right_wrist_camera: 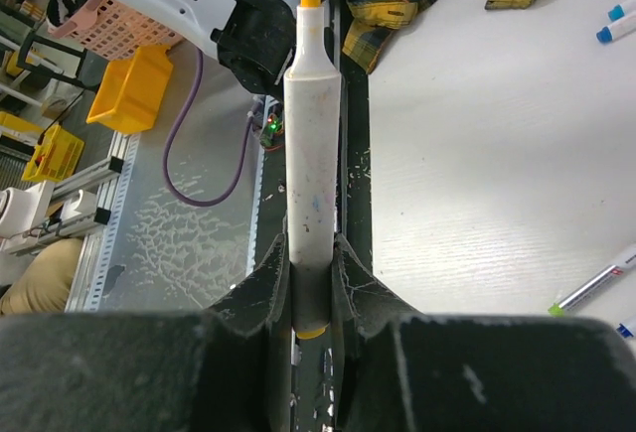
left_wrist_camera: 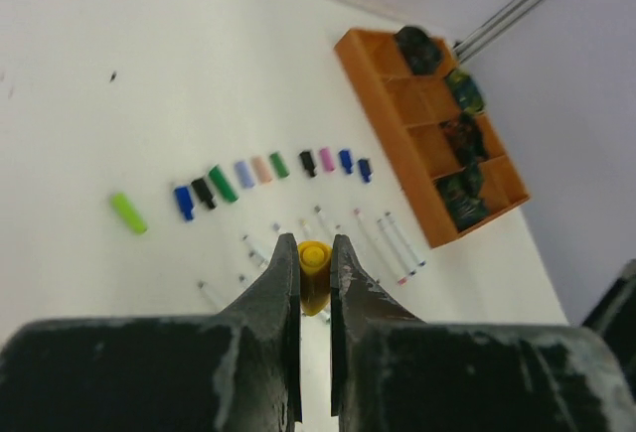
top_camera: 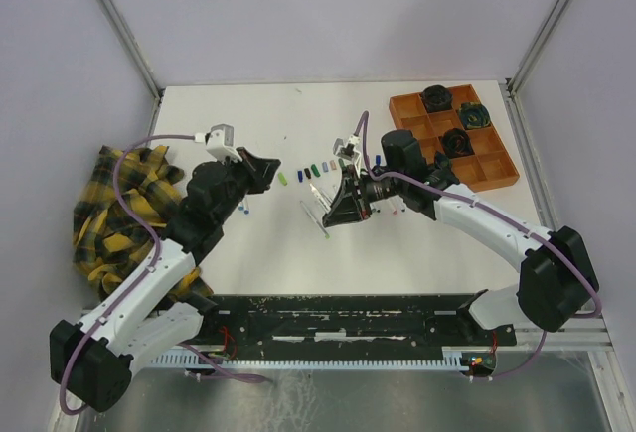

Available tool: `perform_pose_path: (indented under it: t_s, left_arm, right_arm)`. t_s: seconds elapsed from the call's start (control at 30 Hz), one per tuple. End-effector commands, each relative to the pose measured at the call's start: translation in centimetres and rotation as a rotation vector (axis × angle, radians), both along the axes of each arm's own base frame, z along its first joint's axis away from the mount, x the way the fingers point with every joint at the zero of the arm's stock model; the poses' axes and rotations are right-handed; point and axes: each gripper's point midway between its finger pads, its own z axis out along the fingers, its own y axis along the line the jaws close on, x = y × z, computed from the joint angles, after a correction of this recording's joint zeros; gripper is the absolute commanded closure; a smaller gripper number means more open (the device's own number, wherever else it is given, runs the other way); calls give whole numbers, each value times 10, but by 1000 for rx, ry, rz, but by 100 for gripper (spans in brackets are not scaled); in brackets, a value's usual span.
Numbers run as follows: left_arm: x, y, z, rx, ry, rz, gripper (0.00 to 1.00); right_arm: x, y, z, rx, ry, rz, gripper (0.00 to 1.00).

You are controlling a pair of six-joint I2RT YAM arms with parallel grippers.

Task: Open the pen caps
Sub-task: Place the pen cap at the center of the board.

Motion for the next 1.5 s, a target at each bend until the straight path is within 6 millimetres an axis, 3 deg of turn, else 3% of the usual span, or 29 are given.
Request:
perform_pose_path:
  t_s: [0.0, 0.23, 0.43, 0.6, 0.97, 1.27, 1.47]
  left_arm:
    - [1, 18, -42, -1, 93, 103, 97]
    - [8, 30, -128, 106, 305, 200, 97]
    - [21, 40, -167, 197, 421, 254, 97]
    - [34, 51, -187, 221, 468, 291, 97]
    - [81, 48, -222, 331, 609, 296, 97]
    - [93, 56, -255, 453, 739, 344, 97]
    - [96, 54, -255, 449, 734, 339, 83]
  right_arm:
    - [6, 3, 7, 6, -59, -7, 100]
    - [11, 4, -2, -25, -55, -22, 99]
    - [13, 3, -6, -43, -58, -30, 99]
    - [15, 2, -10, -59, -50, -30, 99]
    - [17, 1, -9, -63, -57, -37, 98]
    - [18, 1, -10, -68, -55, -42, 99]
    - [20, 0, -12, -74, -53, -48, 98]
